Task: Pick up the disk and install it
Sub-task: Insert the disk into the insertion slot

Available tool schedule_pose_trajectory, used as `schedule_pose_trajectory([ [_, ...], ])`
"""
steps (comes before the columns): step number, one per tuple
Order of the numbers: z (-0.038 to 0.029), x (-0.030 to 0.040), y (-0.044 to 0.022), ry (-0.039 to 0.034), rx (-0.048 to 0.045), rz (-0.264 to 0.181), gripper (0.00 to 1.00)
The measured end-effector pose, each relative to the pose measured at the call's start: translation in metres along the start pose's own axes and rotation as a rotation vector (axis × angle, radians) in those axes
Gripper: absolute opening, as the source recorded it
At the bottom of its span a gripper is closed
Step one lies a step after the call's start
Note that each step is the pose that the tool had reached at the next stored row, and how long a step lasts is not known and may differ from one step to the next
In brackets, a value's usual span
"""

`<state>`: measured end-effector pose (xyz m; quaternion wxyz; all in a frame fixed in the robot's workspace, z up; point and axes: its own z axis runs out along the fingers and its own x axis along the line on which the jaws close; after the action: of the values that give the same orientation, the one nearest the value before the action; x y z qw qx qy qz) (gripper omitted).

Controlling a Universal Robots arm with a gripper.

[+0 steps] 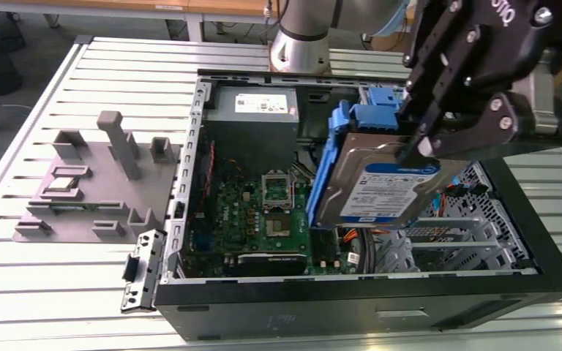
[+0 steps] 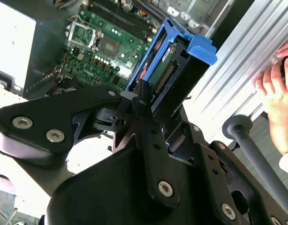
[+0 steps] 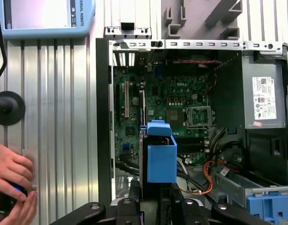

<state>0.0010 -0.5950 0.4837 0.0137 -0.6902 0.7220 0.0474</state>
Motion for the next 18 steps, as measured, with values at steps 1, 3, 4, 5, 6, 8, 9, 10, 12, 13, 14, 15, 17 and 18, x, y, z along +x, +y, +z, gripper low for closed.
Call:
schedule_pose_trajectory([
  [1, -0.0003, -0.0002, -0.0045, 0.0002, -0.0006, 0.000, 0.35],
  [3, -0.0007, -0.0006, -0.0133, 0.0002, -0.0017, 0.000, 0.35],
  [4, -0.0009, -0.0008, -0.0182, 0.0002, -0.0023, 0.000, 0.35],
  [5, -0.0011, -0.0010, -0.0227, 0.0003, -0.0029, 0.000, 0.35],
  [6, -0.0012, -0.0011, -0.0272, 0.0002, -0.0035, 0.000, 0.35],
  [8, -0.0016, -0.0016, -0.0362, 0.0003, -0.0050, 0.000, 0.35],
  [9, -0.0019, -0.0018, -0.0406, 0.0004, -0.0058, 0.001, 0.35],
  [10, -0.0020, -0.0020, -0.0452, 0.0003, -0.0065, 0.001, 0.35],
  [12, -0.0025, -0.0025, -0.0545, 0.0004, -0.0080, 0.001, 0.35],
  [13, -0.0027, -0.0027, -0.0590, 0.0004, -0.0086, 0.001, 0.35],
  [14, -0.0029, -0.0029, -0.0635, 0.0004, -0.0093, 0.001, 0.35],
  [15, -0.0030, -0.0031, -0.0680, 0.0004, -0.0099, 0.001, 0.35],
  [17, -0.0035, -0.0035, -0.0772, 0.0005, -0.0110, 0.001, 0.35],
  [18, -0.0037, -0.0037, -0.0818, 0.0006, -0.0115, 0.001, 0.35],
])
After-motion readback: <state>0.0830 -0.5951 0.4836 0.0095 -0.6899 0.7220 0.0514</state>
